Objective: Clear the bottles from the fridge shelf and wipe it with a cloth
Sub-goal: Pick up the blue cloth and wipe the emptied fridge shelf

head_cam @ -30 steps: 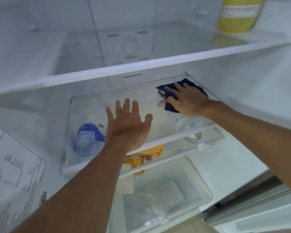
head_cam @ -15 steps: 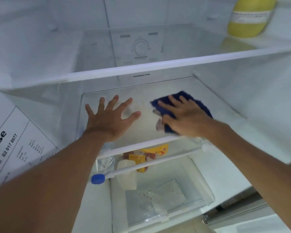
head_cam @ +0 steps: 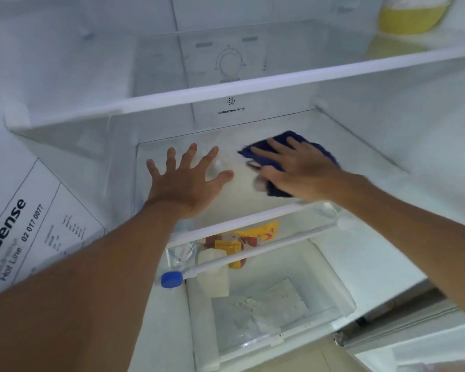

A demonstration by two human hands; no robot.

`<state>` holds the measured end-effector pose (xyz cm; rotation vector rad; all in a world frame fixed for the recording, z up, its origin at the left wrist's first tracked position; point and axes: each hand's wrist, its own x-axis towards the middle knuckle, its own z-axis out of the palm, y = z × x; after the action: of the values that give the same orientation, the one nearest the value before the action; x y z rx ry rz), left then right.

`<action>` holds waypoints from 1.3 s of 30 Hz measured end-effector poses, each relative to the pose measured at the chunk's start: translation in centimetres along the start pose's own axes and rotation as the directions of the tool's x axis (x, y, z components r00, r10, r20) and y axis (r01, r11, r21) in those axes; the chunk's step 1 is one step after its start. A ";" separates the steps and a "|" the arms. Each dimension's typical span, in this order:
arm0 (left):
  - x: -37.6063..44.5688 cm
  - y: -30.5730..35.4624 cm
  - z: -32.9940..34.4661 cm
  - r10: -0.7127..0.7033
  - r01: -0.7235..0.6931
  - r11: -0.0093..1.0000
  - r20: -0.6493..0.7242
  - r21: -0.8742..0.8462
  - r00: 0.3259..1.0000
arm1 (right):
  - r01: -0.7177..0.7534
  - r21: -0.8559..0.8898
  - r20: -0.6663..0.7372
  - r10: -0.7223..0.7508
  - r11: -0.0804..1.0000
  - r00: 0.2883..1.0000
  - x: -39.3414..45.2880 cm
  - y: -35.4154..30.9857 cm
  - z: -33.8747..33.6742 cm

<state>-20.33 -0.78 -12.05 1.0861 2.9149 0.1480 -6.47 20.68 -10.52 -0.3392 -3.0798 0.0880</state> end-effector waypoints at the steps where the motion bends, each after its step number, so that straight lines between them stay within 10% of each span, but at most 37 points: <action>1: 0.1 0.0 0.0 0.009 -0.009 1.000 -0.008 0.008 1.000 | -0.018 -0.062 -0.007 0.018 0.998 1.000 -0.5 2.1 -0.2; 5: 0.0 0.0 0.2 0.012 -0.011 1.000 -0.013 0.007 1.000 | -0.442 -0.061 0.074 0.446 0.895 0.892 6.1 2.0 -2.8; 11: 0.3 0.0 0.4 0.003 -0.003 1.000 -0.002 0.008 1.000 | 0.161 -0.140 0.092 -0.149 0.977 0.985 8.5 -0.6 -1.3; 15: 0.6 -0.2 0.7 0.002 -0.002 1.000 -0.021 -0.003 1.000 | -0.255 -0.200 0.055 0.271 0.946 0.961 7.6 7.0 -3.0; 24: 0.6 -0.4 0.5 -0.003 0.004 1.000 -0.018 0.007 1.000 | -0.002 -0.104 0.089 0.011 0.995 0.996 -6.8 4.5 -0.7; 28: 0.7 -0.4 0.5 0.006 -0.006 1.000 -0.012 0.006 1.000 | -0.370 -0.100 0.133 0.381 0.924 0.915 -0.6 5.9 -3.8; 35: 0.1 -0.4 -0.2 0.011 -0.012 0.999 0.022 0.049 1.000 | 0.071 -0.201 0.012 -0.070 0.977 0.997 -7.1 -0.3 -0.4; 39: 0.1 -0.2 -0.1 0.005 -0.005 0.999 0.009 0.043 1.000 | -0.264 -0.236 0.073 0.287 0.935 0.955 -6.4 7.5 -2.1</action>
<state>-20.48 -0.87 -12.01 1.0967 2.9207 0.0803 1.50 26.66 -9.05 -0.8028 -3.1279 -0.2432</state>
